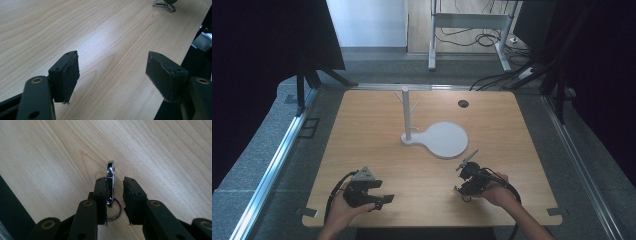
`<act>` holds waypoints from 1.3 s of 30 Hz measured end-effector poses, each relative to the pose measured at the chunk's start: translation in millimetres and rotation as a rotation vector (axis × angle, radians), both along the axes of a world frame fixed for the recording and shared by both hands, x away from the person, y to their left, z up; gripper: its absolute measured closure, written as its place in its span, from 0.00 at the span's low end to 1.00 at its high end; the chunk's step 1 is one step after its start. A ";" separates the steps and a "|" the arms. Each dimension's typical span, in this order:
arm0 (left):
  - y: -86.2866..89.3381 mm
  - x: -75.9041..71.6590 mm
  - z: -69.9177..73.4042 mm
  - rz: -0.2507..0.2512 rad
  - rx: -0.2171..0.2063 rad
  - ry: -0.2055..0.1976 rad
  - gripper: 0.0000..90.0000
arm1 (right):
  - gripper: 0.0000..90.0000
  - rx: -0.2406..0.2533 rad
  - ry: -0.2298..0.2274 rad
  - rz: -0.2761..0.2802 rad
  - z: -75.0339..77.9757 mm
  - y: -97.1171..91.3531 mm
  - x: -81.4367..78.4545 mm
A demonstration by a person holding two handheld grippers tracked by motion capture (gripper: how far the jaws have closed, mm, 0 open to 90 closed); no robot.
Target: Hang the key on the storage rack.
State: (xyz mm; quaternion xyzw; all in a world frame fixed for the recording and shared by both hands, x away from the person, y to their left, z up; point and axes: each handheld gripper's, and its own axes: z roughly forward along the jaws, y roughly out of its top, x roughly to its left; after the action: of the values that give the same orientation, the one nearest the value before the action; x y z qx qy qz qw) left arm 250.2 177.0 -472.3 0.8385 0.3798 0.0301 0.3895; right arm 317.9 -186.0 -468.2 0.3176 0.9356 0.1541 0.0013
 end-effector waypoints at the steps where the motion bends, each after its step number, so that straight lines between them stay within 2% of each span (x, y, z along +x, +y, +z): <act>1: 0.1 -0.1 0.2 0.000 0.000 0.000 0.30 | 0.81 -0.004 0.000 -0.001 -0.7 0.5 -0.1; 14: 1.0 -0.2 0.6 0.001 0.000 -0.002 0.30 | 0.88 -0.031 0.019 0.012 -9.5 5.8 0.6; 19: 1.2 -0.1 0.6 0.001 0.001 -0.002 0.30 | 0.93 -0.050 0.011 0.021 -9.6 7.1 -1.3; 27: 1.5 0.4 0.1 0.003 0.002 0.000 0.30 | 0.94 -0.069 0.004 0.041 -9.1 8.2 -3.0; 39: 1.9 -0.1 1.2 0.003 0.000 -0.003 0.30 | 0.94 -0.043 -0.049 0.056 8.7 6.5 -3.1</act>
State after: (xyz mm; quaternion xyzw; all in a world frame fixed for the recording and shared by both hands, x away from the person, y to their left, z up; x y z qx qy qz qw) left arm 250.0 178.9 -471.1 0.8380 0.3803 0.0320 0.3900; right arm 314.8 -179.5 -459.5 0.2875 0.9469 0.1414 0.0267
